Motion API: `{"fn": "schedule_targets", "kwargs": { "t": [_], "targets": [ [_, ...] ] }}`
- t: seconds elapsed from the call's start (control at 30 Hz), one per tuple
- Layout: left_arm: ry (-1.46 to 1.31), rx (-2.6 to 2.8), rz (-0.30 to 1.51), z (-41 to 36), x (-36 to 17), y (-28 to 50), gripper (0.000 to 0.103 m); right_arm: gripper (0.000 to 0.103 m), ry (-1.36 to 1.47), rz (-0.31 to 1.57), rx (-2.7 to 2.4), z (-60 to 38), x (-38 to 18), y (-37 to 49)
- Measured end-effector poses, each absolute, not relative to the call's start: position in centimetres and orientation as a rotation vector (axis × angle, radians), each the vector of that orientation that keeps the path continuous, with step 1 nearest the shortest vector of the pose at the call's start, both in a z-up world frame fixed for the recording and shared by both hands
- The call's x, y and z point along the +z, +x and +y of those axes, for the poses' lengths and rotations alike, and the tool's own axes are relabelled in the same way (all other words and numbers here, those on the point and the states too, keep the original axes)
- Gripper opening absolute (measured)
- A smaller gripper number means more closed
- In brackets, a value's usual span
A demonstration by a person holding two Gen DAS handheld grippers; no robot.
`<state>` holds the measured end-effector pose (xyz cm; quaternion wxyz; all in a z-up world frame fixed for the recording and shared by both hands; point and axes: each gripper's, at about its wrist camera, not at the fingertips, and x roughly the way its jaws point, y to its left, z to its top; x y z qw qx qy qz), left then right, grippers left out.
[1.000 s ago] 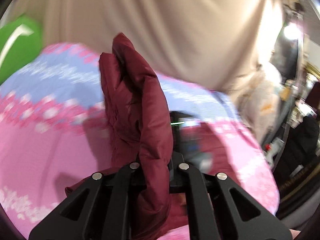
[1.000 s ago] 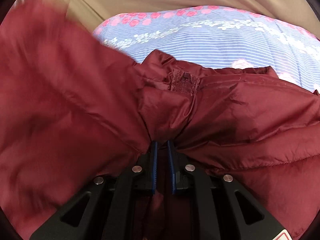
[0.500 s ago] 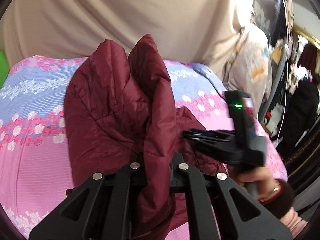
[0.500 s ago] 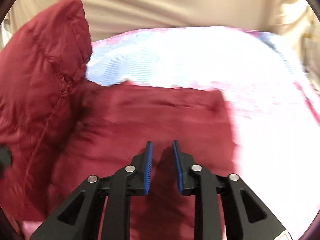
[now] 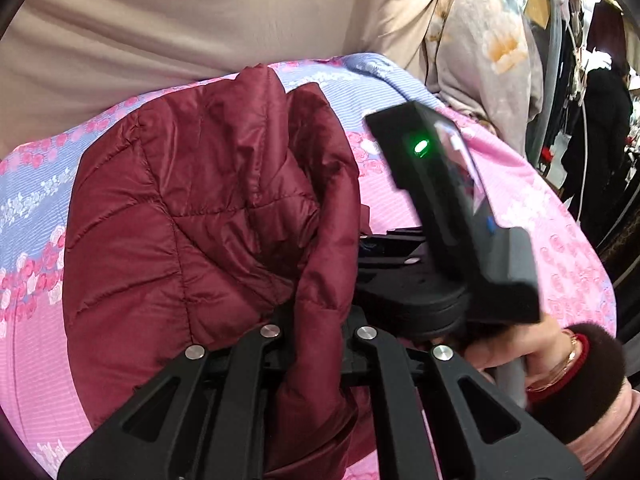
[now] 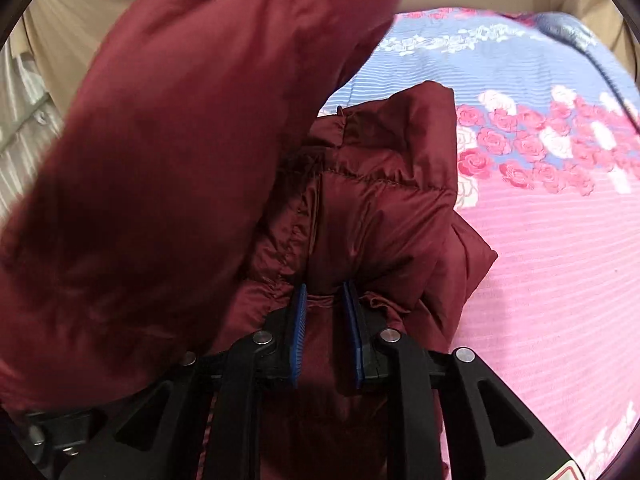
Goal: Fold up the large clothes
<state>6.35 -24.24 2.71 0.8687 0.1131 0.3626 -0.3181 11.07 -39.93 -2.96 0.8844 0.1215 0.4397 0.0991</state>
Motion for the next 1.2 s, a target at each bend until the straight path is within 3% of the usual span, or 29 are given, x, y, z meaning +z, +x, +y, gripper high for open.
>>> {"fn": "schedule_targets", "kwargs": {
  "t": [0.23, 0.6, 0.8, 0.87, 1.03, 1.2],
  "targets": [
    [0.314, -0.666, 0.771, -26.5, 1.2, 6.9, 0.006, 0.022, 0.268, 0.860, 0.048, -45.8, 0.8, 6.2],
    [0.425, -0.605, 0.771, -29.0, -1.8, 6.6, 0.009, 0.026, 0.352, 0.833, -0.017, -46.9, -0.3, 0.5],
    [0.287, -0.709, 0.693, -25.2, 3.0, 3.9, 0.042, 0.041, 0.346, 0.753, -0.035, -47.7, 1.2, -2.7],
    [0.232, -0.704, 0.630, -22.1, 5.5, 2.8, 0.061, 0.048, 0.354, 0.716, -0.023, -47.6, 2.4, -3.9],
    [0.132, -0.564, 0.610, -14.4, 7.5, 2.7, 0.064, 0.070, 0.376, 0.638, 0.107, -44.9, 4.9, -5.3],
    [0.092, -0.488, 0.732, -11.6, 4.0, 4.0, 0.064, 0.080, 0.368, 0.659, 0.260, -39.6, 4.2, -3.5]
  ]
}}
